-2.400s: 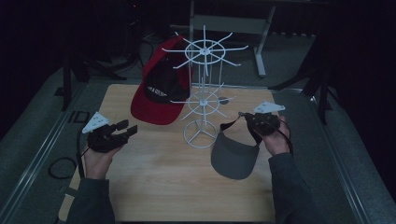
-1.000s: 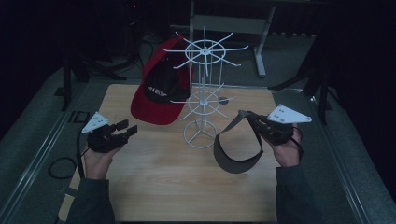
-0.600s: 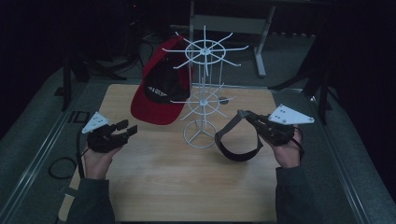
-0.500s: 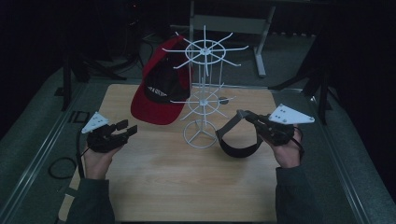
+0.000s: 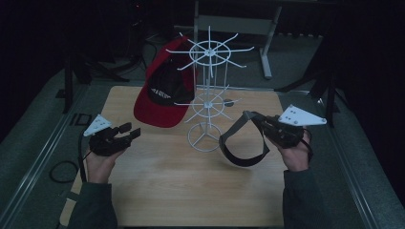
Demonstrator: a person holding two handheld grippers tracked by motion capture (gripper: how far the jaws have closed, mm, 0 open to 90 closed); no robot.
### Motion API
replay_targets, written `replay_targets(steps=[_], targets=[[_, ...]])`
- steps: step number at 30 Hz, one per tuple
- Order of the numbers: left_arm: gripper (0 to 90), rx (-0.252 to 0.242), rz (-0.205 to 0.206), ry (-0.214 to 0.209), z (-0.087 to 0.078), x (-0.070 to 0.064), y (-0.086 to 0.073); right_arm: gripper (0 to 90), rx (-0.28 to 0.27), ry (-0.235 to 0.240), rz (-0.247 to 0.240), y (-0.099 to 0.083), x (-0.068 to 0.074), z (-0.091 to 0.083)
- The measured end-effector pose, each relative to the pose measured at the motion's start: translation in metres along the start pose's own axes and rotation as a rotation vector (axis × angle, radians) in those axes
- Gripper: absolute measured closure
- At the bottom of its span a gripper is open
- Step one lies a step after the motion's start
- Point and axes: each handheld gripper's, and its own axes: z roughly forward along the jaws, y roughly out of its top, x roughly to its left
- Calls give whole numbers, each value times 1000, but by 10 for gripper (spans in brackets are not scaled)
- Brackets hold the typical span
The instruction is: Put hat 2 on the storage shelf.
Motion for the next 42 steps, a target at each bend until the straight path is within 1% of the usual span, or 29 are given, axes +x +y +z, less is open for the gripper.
replay_targets(steps=[4,8,14,20,23,27,31,35,42], targets=[[512,0,-3,0,0,0,0,879,4,6,-6,3,1,-1],[511,0,-3,0,0,0,0,879,-5,9,-5,7,1,-2],[512,-1,-4,0,-1,1,0,879,-27,19,21,13,-2,-3],[511,-1,-4,0,-1,1,0,879,-42,28,31,17,-3,-6],[512,0,-3,-1,-1,0,0,879,-49,39,35,19,-3,-7],[512,1,-4,-1,0,0,0,879,-53,61,62,23,-3,-8],[512,4,-3,-1,0,0,0,879,-60,69,64,27,-3,-7],[512,0,-4,-1,0,1,0,879,-59,66,59,30,-4,-6],[512,0,-4,1,0,2,0,879,-61,64,65,34,-6,-3]])
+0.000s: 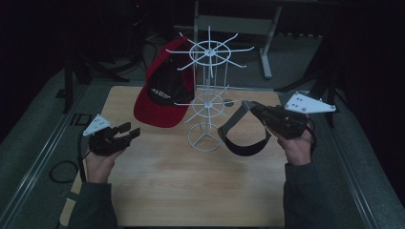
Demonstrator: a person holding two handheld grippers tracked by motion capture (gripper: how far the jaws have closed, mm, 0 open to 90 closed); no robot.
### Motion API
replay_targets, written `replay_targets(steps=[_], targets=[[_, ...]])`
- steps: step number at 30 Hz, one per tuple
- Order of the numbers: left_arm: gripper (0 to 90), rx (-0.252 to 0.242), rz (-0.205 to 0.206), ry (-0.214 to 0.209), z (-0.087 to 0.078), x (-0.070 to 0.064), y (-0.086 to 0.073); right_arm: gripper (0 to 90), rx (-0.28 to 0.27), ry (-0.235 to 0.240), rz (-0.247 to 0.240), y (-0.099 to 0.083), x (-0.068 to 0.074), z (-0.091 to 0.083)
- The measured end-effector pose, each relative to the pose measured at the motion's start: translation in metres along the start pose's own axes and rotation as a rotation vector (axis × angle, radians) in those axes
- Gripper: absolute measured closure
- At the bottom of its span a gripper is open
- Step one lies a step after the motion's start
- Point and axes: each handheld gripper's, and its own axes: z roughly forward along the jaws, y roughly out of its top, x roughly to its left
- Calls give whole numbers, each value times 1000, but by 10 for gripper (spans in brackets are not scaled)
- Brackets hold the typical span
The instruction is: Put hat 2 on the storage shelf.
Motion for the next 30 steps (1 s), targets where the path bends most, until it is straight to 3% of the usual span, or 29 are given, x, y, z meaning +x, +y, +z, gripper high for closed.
replay_targets(steps=[30], targets=[[512,16,6,-7,6,-3,-1,879,-37,19,3,21,-1,-1]])
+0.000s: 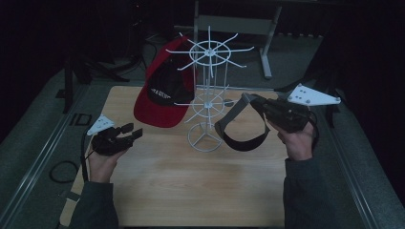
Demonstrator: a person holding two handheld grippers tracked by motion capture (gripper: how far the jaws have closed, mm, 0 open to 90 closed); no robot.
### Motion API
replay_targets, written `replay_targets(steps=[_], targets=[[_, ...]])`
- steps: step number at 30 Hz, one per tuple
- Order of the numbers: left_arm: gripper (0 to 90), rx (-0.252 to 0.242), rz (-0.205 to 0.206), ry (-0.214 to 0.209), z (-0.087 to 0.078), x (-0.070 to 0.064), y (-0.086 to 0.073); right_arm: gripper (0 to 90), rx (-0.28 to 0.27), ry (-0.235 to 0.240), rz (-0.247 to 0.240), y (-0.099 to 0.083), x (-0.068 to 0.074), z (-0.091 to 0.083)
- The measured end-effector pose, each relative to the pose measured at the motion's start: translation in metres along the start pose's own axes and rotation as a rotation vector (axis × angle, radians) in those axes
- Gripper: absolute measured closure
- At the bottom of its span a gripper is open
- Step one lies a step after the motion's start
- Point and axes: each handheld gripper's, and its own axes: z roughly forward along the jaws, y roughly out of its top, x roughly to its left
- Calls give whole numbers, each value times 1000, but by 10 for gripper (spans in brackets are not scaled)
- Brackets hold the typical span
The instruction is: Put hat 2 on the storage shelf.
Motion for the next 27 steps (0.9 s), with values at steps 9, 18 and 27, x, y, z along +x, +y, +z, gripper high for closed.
replay_targets(steps=[9,18,27], targets=[[512,0,0,-4,1,0,0,879,-21,16,2,6,0,-2],[512,8,8,-17,5,-3,0,879,-48,21,-5,18,1,-7],[512,11,17,-21,8,-5,1,879,-104,19,-40,45,4,-15]])
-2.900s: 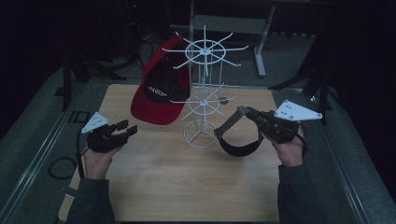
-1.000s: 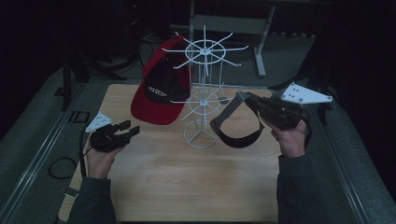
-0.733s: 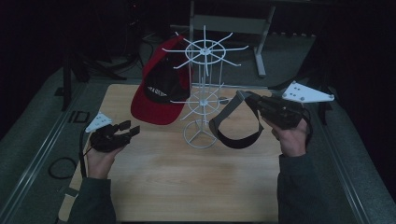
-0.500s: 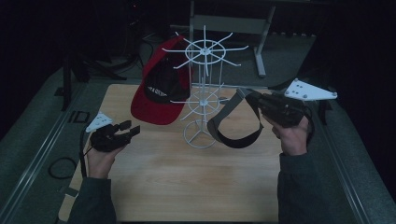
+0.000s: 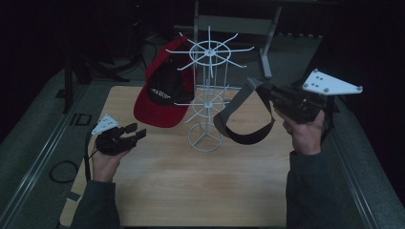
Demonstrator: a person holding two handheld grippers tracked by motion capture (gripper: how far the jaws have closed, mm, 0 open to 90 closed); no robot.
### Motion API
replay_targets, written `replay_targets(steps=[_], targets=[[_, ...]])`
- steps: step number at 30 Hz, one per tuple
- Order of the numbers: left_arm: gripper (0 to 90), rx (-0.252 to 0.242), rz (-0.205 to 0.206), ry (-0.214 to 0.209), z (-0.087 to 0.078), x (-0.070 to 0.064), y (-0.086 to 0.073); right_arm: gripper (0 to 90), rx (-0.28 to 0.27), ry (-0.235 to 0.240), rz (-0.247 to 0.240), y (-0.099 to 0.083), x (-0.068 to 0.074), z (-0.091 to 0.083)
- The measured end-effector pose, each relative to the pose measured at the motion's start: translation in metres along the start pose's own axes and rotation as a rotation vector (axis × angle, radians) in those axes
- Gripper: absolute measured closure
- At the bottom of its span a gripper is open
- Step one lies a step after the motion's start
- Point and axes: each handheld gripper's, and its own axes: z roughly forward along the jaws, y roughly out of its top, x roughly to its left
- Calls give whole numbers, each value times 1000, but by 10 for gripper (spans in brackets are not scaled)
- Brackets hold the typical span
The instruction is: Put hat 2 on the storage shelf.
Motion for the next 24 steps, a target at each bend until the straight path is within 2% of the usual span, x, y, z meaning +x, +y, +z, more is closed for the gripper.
replay_targets(steps=[6,12,16,19,21,23,24], targets=[[512,1,-1,-3,1,-1,0,879,-30,-9,11,19,-10,5],[512,3,0,-2,2,0,0,879,-40,-9,18,31,-20,20],[512,7,-2,-5,3,-1,-1,879,0,-15,23,30,-25,37],[512,3,1,-5,2,-1,-1,878,54,-31,30,22,-28,49],[512,-1,-3,-4,1,1,0,873,92,-20,35,14,-30,55],[512,-1,-4,-3,1,1,0,840,114,-9,32,8,-29,57],[512,0,-4,-2,0,1,-1,793,123,-9,32,5,-28,57]])
